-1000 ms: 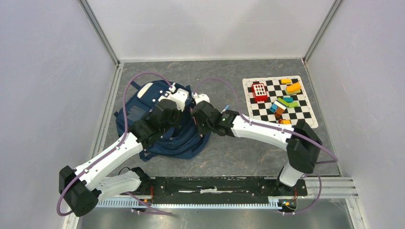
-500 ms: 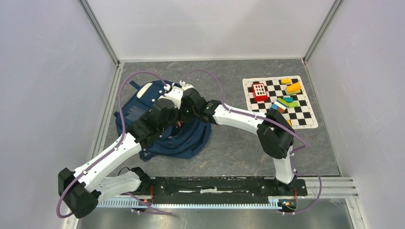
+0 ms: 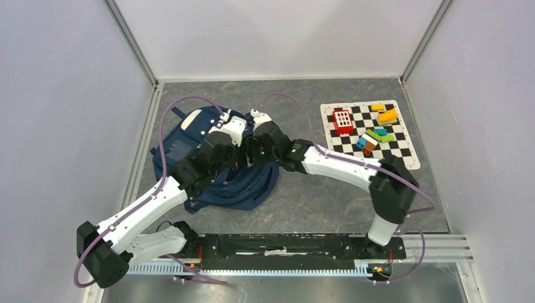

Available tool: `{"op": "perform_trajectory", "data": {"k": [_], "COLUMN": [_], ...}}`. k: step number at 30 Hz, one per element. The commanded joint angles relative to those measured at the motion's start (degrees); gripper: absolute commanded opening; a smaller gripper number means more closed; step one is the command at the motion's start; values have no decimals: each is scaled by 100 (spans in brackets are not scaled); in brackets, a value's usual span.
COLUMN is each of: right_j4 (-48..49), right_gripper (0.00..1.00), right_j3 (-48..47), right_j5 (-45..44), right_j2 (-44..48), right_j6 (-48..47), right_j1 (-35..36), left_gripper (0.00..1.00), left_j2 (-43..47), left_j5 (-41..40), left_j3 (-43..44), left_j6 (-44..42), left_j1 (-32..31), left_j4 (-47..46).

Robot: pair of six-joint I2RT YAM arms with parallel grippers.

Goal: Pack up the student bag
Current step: Place the stationery in the student bag, then pick up the stationery from the center of the board.

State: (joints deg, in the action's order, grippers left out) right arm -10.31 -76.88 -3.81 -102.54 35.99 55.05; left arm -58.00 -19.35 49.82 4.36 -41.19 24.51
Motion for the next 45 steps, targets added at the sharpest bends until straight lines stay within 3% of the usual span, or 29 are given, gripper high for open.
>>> {"op": "perform_trajectory", "data": {"k": [1, 7, 12, 14, 29, 34, 45], "right_j4": [-154, -455, -1042, -1082, -706, -698, -1012], "right_gripper": [52, 57, 59, 62, 69, 72, 68], "right_j3": [654, 1721, 1841, 1856, 690, 324, 135], "right_j5": [-408, -1187, -2697, -2914, -1806, -1743, -1962], "right_j2": [1081, 2268, 2489, 2386, -152, -535, -984], "right_j6": [-411, -626, -962, -1024, -922, -860, -710], "right_j1": [8, -238, -289, -388, -1178, -1250, -1286], "left_gripper": [6, 6, 6, 6, 6, 6, 6], "left_j2": [104, 83, -33, -23, -1, 51, 120], "left_j5": [98, 105, 165, 191, 222, 259, 295], "left_j3": [105, 98, 149, 149, 142, 151, 153], "left_j6": [-111, -104, -111, -102, -102, -93, -84], "left_j1": [-30, -29, -29, -32, -30, -34, -34], "left_j4": [-298, -307, -272, -272, -280, -290, -289]}}
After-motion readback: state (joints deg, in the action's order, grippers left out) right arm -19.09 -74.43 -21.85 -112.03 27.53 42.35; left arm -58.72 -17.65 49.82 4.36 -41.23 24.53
